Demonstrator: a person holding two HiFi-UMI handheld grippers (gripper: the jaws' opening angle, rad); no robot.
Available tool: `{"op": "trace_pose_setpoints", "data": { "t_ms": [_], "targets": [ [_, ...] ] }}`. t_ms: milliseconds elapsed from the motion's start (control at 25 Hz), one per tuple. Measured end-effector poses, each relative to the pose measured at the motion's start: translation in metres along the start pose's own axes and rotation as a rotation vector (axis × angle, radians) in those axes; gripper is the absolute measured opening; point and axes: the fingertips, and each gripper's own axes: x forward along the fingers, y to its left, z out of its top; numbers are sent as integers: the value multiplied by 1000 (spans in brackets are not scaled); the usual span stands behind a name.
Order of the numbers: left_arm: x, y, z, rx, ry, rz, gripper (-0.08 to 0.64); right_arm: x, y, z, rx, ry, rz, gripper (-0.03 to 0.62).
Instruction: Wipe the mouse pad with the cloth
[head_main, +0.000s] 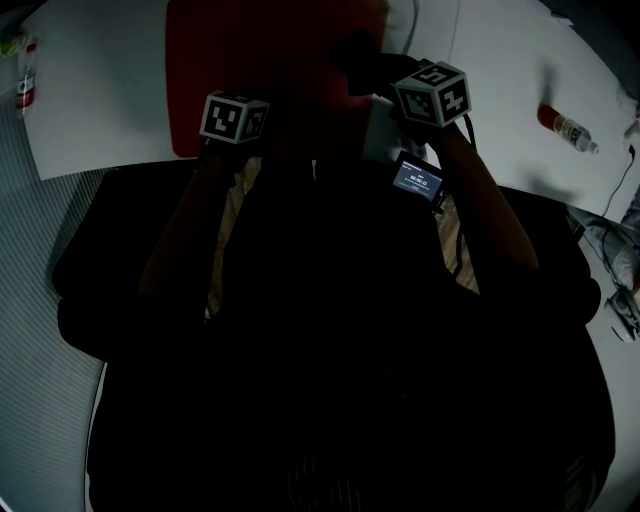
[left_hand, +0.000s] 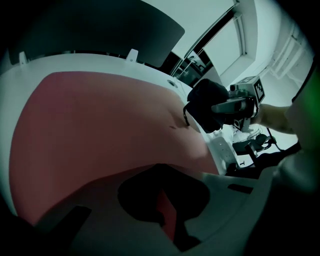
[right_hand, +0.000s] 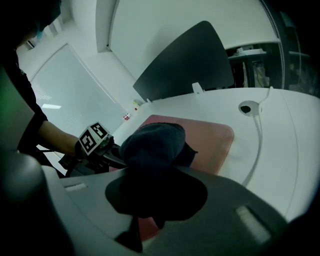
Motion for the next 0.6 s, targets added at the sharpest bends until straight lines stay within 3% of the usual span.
{"op": "trace_pose_setpoints", "data": {
  "t_ms": [320,600],
  "targets": [
    [4,5,-4,17,25,19,8,16,-13,-21,-29,80,-21,69],
    [1,2,-5,5,28,-17,8,19,-46,-3,-242,174,-135,69]
  ]
}}
